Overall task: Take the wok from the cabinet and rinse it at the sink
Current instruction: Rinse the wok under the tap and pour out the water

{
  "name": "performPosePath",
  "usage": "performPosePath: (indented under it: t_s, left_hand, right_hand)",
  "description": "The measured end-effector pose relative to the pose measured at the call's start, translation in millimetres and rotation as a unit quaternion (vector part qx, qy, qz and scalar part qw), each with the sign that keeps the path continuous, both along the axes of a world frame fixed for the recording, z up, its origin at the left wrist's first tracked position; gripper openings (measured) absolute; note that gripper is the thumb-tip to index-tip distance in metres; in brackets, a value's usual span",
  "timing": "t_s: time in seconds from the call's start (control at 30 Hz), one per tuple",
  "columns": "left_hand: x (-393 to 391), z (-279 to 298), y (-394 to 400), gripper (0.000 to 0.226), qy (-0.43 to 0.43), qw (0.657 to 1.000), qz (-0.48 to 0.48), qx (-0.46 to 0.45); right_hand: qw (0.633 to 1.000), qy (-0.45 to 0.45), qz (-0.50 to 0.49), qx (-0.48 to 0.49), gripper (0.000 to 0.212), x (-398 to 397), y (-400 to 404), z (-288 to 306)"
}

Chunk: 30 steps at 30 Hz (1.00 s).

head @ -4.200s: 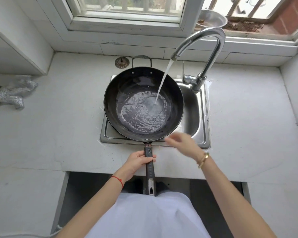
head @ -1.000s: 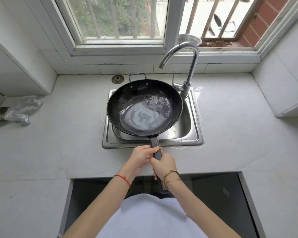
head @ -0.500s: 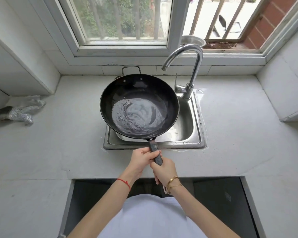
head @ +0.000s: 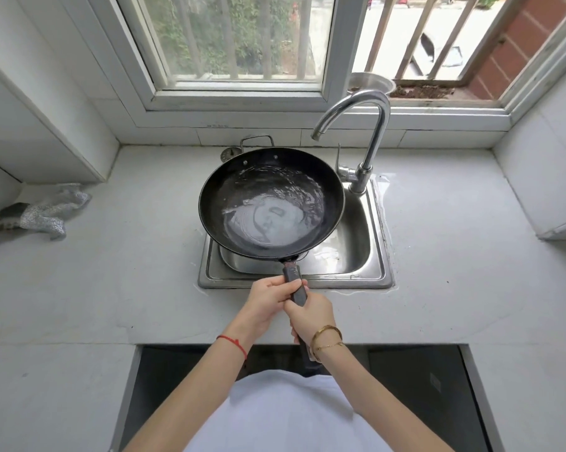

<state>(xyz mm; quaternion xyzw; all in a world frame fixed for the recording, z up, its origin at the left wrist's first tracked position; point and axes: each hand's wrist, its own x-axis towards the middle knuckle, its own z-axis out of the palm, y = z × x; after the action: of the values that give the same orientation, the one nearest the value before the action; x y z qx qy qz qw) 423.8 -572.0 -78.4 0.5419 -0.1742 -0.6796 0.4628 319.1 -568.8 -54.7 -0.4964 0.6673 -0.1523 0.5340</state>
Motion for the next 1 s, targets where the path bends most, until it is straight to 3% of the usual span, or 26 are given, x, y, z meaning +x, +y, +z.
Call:
performPosePath:
  t_s: [0.17,0.33,0.47,0.77,0.83,1.0]
  left_hand:
    - [1,-5,-2,0.017,0.071,0.997,0.027,0.008]
    - [5,-8,-2,0.022,0.115,0.993,0.029,-0.004]
    - [13,-11,3,0.029,0.192,0.981,0.028,-0.016]
    - [22,-8,12,0.038,0.252,0.967,0.010,-0.030]
    - [23,-6,11,0.035,0.249,0.968,0.024,-0.031]
    - [21,6,6,0.028,0.137,0.989,0.030,-0.048]
  right_hand:
    - [0.999,0.013,0.014,-0.039,0.023,0,1,-6]
    - [0.999,-0.030,0.020,-0.041,0.027,-4,-1,-6]
    - [0.993,-0.111,0.033,0.005,0.022,-9,0,-6]
    - [0.963,-0.240,0.022,0.117,0.028,-6,3,-7]
    - [0.959,-0.253,0.014,0.123,0.029,-4,3,-7]
    - [0.960,-0.255,0.017,0.118,0.027,-2,0,-5]
